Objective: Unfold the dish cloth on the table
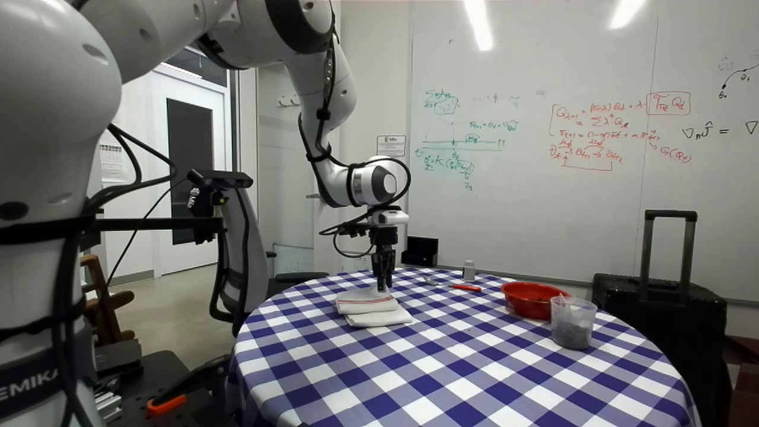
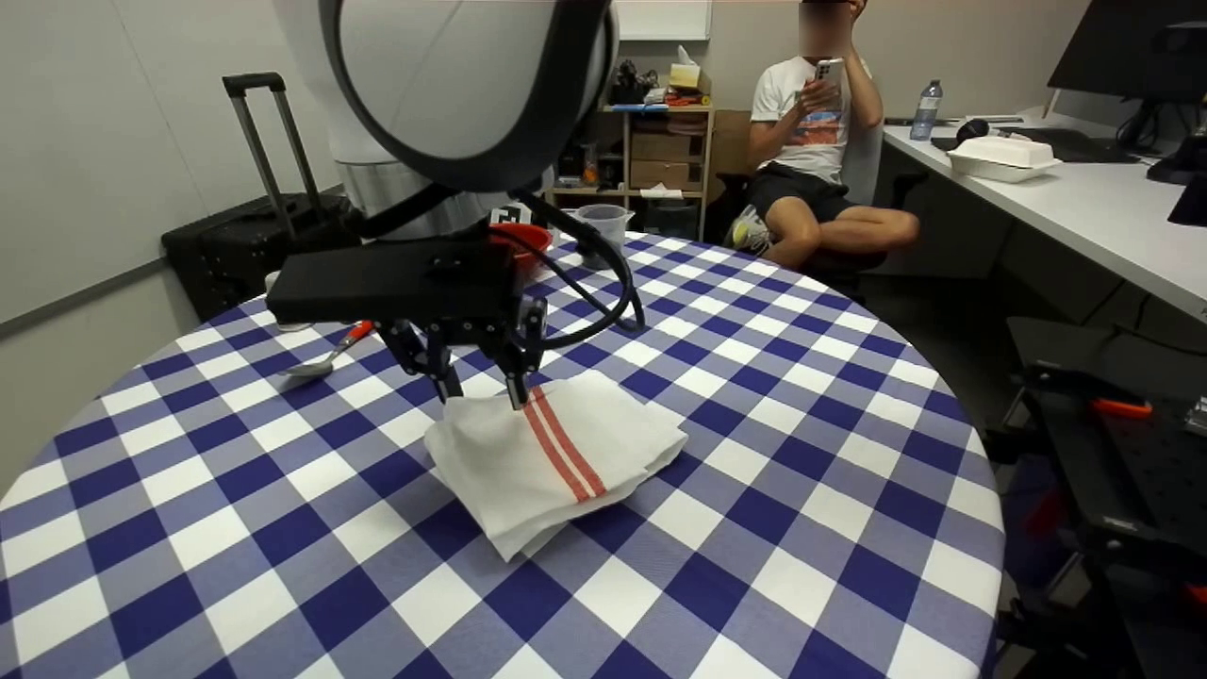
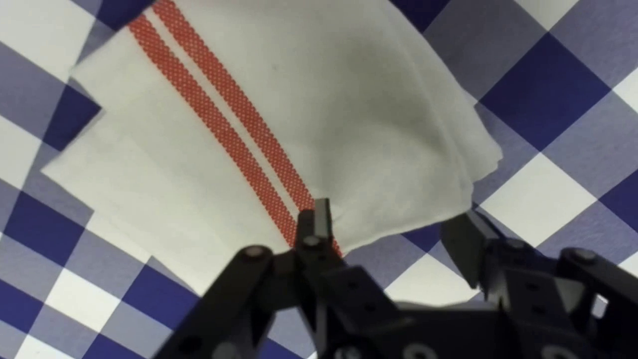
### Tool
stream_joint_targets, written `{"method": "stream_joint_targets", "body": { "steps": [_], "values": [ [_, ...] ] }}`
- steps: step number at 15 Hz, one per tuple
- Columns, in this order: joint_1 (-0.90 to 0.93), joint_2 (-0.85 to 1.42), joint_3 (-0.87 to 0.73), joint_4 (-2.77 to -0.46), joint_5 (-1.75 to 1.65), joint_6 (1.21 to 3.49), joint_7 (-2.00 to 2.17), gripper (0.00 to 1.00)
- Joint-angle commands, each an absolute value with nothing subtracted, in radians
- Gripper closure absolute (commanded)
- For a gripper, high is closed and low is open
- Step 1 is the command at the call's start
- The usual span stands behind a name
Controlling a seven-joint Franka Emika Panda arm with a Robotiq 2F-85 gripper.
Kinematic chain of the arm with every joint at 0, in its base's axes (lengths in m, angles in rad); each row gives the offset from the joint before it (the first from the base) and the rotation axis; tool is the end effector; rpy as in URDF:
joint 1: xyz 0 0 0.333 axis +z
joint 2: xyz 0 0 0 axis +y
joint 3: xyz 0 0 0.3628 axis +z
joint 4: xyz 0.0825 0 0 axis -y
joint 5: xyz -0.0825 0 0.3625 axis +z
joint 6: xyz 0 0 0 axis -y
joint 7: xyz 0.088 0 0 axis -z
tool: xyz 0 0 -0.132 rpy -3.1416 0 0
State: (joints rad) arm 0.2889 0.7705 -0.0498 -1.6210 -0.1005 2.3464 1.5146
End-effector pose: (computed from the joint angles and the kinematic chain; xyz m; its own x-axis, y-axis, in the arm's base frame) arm 0.6812 0.1678 0.1918 0.3722 -0.9228 0.1000 -0.9281 -0.3684 0.0550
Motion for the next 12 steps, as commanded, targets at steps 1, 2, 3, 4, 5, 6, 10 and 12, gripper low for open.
{"method": "stream_joint_targets", "body": {
  "steps": [1,2,3,4,5,6,10,12],
  "values": [
    [0.290,0.824,-0.042,-1.538,-0.080,2.301,1.501,0.72],
    [0.290,0.825,-0.039,-1.534,-0.078,2.302,1.498,0.79],
    [0.288,0.824,-0.034,-1.533,-0.073,2.306,1.492,0.88],
    [0.284,0.807,-0.021,-1.544,-0.065,2.320,1.477,0.94],
    [0.283,0.798,-0.012,-1.548,-0.058,2.327,1.467,1.00],
    [0.277,0.772,0.007,-1.565,-0.043,2.339,1.443,1.00],
    [0.268,0.653,0.070,-1.643,-0.008,2.359,1.294,0.99],
    [0.267,0.592,0.095,-1.676,0.000,2.355,1.205,0.99]
  ]
}}
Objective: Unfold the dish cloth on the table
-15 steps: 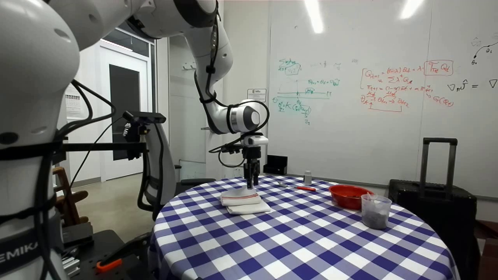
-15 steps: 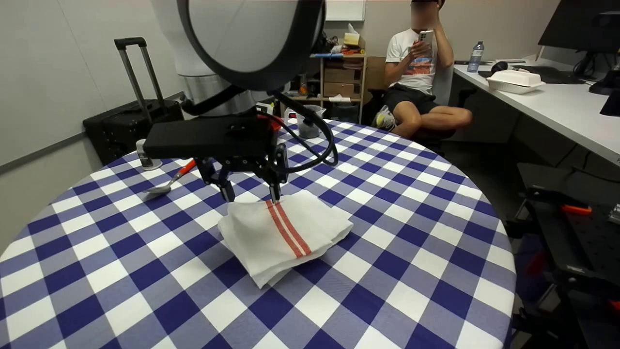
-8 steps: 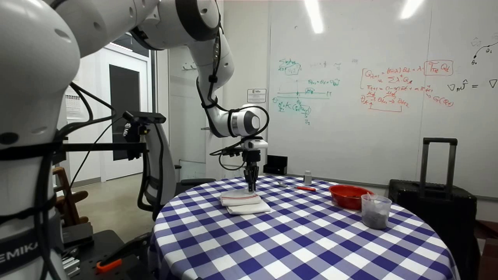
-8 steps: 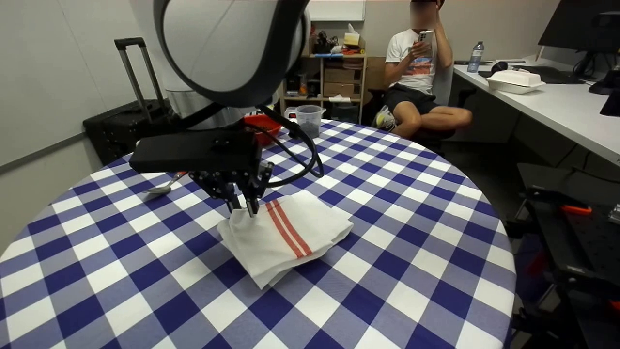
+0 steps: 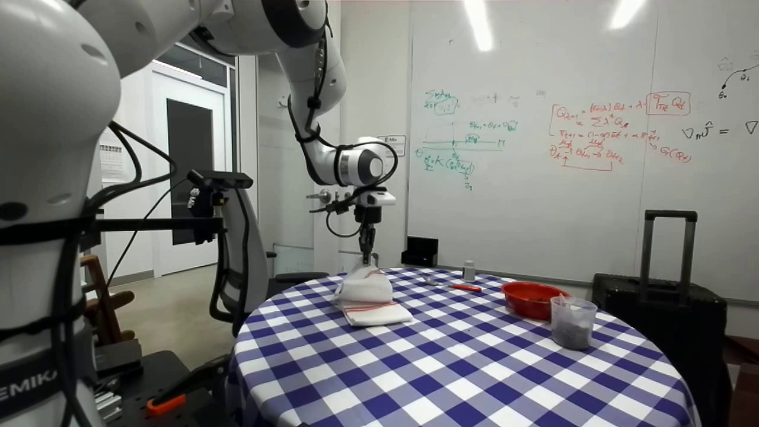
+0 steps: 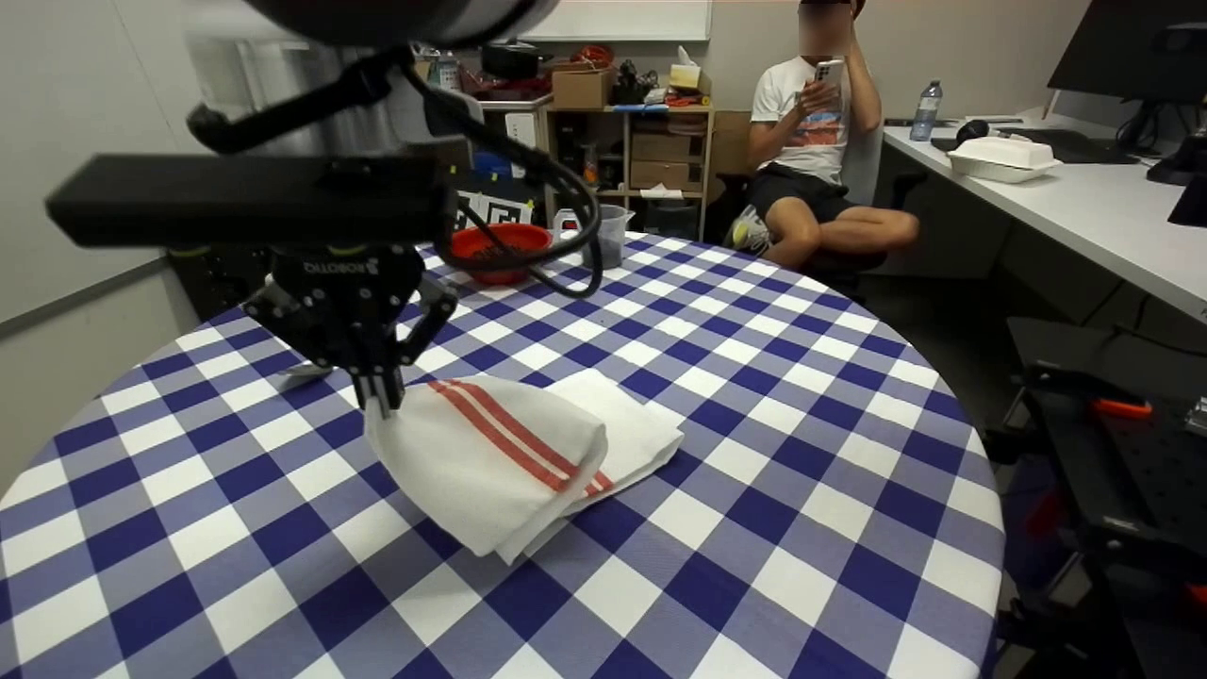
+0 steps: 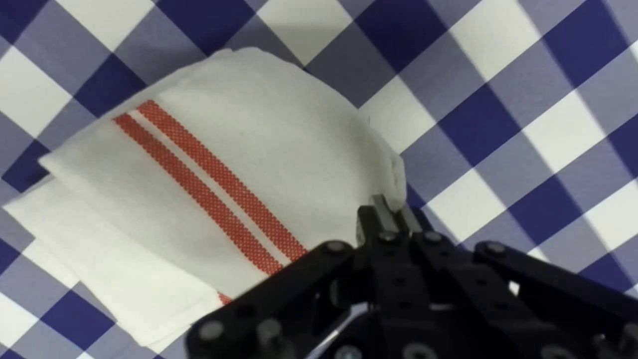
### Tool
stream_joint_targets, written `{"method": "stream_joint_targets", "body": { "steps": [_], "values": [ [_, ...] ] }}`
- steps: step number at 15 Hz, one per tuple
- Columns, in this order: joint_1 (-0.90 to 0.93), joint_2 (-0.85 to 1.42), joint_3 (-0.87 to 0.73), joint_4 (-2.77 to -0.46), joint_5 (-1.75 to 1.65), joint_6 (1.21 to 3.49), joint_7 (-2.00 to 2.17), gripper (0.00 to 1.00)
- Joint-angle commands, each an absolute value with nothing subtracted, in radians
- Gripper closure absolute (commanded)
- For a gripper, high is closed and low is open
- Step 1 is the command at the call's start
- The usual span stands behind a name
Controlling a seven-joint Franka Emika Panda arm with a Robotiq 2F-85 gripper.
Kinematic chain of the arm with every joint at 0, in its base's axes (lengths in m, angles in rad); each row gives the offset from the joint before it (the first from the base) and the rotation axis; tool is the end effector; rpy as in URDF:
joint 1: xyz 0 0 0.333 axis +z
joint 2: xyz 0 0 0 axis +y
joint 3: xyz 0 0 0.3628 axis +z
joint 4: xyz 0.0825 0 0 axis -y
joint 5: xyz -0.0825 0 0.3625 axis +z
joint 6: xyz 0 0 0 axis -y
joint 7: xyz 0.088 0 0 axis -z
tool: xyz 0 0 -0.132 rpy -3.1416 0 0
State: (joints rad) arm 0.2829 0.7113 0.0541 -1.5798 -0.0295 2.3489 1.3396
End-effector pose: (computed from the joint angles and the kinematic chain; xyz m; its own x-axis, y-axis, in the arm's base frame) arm 0.6836 0.2316 0.2507 0.5431 -0.8397 0.0007 -0.8381 -0.5421 -0.0604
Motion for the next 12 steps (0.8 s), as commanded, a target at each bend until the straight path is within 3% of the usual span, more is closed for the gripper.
{"method": "stream_joint_targets", "body": {
  "steps": [1,12],
  "values": [
    [0.268,0.555,0.106,-1.698,0.003,2.352,1.159,0.99],
    [0.290,0.291,0.116,-1.808,-0.069,2.307,0.902,0.99]
  ]
}}
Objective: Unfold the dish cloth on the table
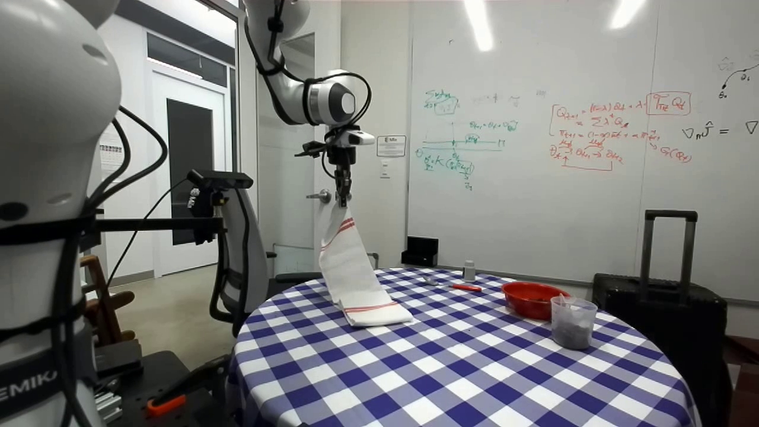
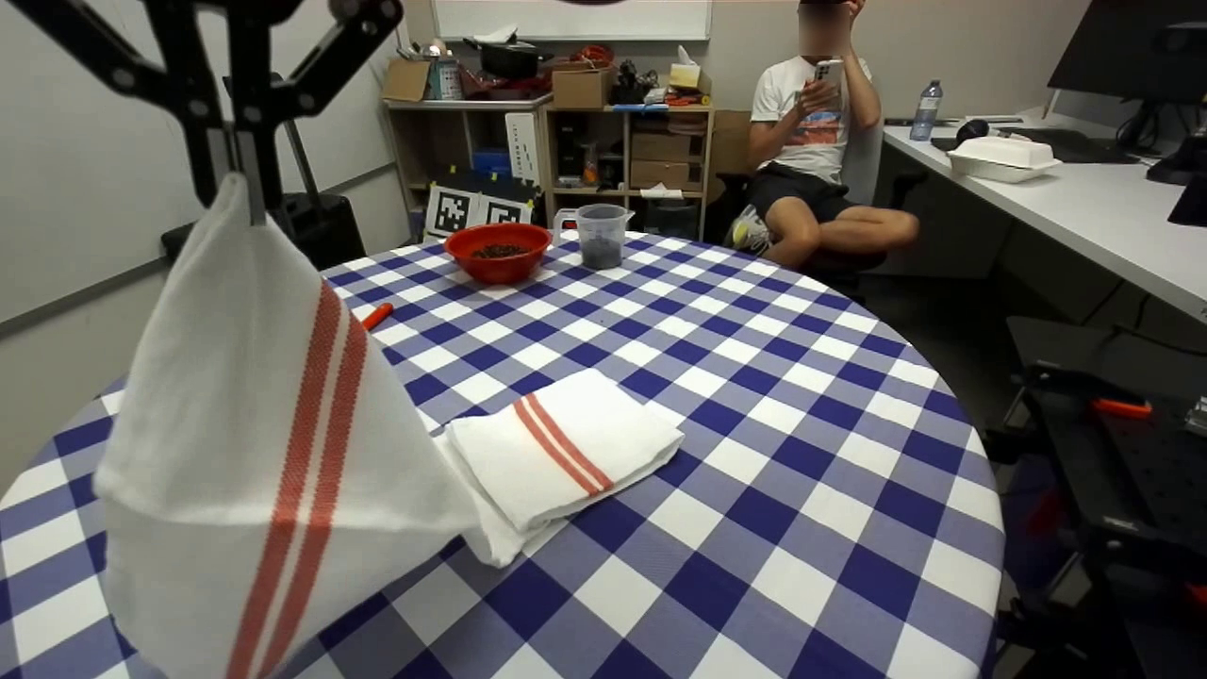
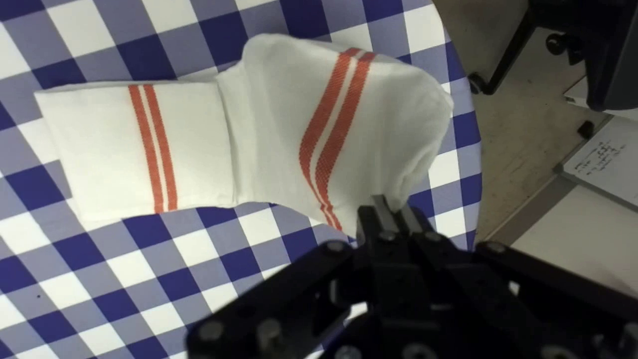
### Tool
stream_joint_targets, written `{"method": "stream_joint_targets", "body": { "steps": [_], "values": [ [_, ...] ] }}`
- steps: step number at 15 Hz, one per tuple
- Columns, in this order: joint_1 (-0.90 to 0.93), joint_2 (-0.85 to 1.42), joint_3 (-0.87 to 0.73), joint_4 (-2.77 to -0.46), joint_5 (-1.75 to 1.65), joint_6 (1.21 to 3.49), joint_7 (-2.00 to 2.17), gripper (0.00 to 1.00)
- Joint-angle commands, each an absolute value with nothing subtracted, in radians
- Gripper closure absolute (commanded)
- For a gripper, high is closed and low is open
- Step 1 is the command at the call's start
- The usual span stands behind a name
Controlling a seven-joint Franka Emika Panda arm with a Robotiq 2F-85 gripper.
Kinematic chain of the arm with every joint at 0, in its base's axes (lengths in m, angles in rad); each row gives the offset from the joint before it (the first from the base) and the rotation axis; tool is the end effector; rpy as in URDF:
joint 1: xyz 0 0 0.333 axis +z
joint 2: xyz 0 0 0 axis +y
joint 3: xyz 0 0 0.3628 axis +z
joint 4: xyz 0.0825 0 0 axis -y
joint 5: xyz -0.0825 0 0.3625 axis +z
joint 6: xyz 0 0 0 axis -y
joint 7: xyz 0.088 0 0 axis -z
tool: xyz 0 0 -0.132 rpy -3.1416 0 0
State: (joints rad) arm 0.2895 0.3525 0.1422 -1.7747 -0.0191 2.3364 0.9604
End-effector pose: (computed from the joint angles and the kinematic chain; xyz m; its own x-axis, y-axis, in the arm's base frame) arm 0.6104 0.2697 0.4148 0.8539 -0.5118 0.0943 -0.4889 -0.8510 -0.1918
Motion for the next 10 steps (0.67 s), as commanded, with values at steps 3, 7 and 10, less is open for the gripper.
{"method": "stream_joint_targets", "body": {
  "steps": [3,7,10],
  "values": [
    [0.289,0.247,0.088,-1.817,-0.171,2.299,0.873,0.99],
    [0.272,0.194,0.068,-1.833,-0.265,2.304,0.856,0.99],
    [0.246,0.154,0.065,-1.838,-0.265,2.313,0.858,0.99]
  ]
}}
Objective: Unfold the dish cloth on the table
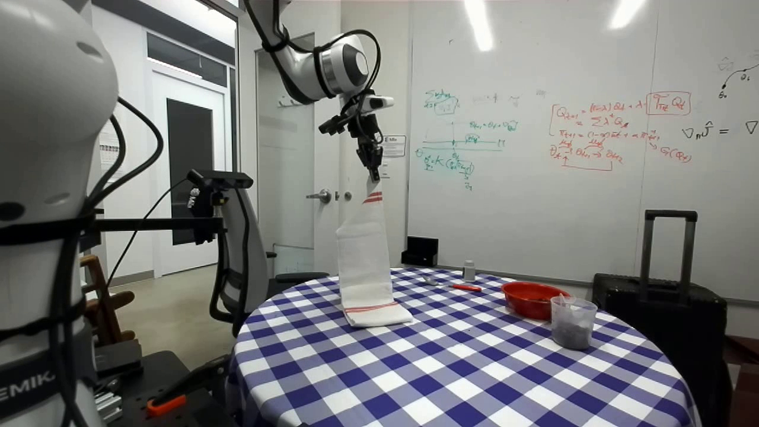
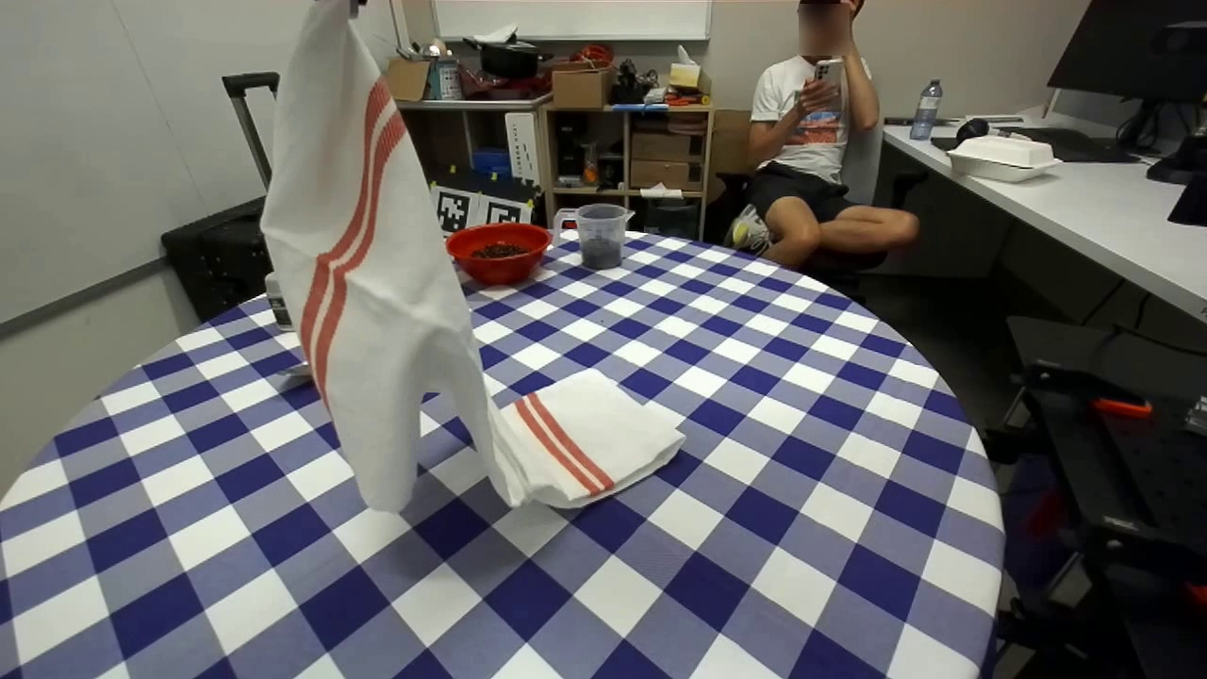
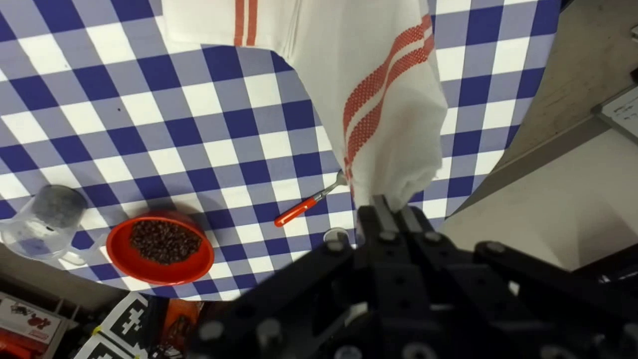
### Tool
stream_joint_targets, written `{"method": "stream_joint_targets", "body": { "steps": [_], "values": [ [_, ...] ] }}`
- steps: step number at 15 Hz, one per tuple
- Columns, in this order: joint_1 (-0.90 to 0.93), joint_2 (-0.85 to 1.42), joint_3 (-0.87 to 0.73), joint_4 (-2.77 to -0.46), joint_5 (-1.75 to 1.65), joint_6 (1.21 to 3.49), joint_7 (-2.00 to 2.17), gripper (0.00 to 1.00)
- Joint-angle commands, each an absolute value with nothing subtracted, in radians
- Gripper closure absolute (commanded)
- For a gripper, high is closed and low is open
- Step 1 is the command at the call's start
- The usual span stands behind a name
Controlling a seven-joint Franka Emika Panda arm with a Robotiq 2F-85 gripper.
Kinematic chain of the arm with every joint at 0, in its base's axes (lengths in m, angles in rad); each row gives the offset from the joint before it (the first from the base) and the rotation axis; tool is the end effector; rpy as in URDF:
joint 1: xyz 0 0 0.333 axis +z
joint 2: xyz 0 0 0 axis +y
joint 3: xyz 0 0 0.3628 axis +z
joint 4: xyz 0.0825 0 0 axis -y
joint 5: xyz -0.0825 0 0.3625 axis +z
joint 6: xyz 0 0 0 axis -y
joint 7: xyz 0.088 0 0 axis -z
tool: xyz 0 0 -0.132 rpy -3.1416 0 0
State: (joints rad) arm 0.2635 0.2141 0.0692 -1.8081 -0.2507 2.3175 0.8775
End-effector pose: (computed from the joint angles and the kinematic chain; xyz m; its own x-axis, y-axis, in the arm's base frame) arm 0.6117 0.1982 0.4866 0.8600 -0.3837 0.3364 -0.3806 -0.9214 -0.0778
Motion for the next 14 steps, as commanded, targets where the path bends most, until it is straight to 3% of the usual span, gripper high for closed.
{"method": "stream_joint_targets", "body": {
  "steps": [1,14],
  "values": [
    [0.237,0.142,0.066,-1.838,-0.257,2.313,0.855,0.99],
    [0.180,0.001,0.109,-1.846,-0.247,2.274,0.811,0.99]
  ]
}}
